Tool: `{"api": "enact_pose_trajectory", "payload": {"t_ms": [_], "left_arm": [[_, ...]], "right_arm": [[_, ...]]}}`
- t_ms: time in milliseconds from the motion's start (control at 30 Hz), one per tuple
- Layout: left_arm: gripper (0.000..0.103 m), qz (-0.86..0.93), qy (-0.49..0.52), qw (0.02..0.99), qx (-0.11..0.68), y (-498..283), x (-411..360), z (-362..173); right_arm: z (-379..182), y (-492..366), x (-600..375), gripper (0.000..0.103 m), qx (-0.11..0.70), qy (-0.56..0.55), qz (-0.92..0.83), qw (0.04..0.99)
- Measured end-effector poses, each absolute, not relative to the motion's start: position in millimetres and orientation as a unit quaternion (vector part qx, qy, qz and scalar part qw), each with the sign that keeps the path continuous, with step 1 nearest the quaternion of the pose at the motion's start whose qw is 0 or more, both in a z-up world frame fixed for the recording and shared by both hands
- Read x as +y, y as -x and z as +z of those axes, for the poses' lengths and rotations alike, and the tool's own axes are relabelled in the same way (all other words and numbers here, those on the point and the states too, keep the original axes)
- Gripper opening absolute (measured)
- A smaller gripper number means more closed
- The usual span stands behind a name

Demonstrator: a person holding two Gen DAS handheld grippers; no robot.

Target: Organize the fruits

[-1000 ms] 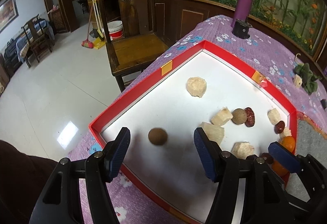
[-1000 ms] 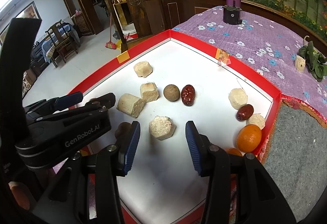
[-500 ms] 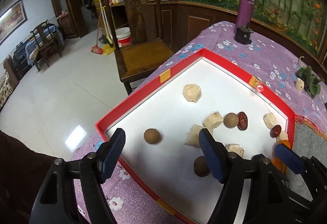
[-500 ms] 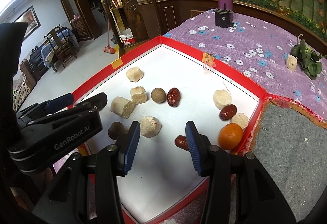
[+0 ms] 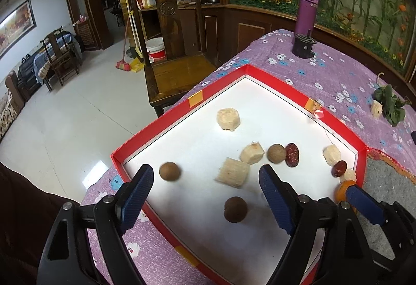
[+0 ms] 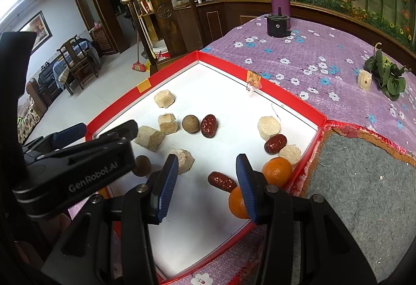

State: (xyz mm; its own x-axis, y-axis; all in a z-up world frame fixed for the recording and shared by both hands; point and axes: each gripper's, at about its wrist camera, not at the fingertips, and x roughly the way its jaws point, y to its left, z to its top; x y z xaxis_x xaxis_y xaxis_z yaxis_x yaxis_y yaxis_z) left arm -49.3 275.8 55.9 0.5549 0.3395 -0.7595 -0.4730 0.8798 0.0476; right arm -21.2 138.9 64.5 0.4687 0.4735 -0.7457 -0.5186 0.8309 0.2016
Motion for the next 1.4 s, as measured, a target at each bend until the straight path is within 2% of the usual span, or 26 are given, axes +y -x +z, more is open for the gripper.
{"api": "enact_pose_trajectory", "payload": {"t_ms": [833,1400], "left_arm": [[0.083,0.265,0.096,0.854,0.438,47,270,50],[0.086,0.234,0.150,0.845,0.456,46,280,45]], "right_arm": [[62,11,119,0.048,0.430,0.027,0.301,0.851],[61,7,119,0.048,0.431,0.026,0.298,0.852]]}}
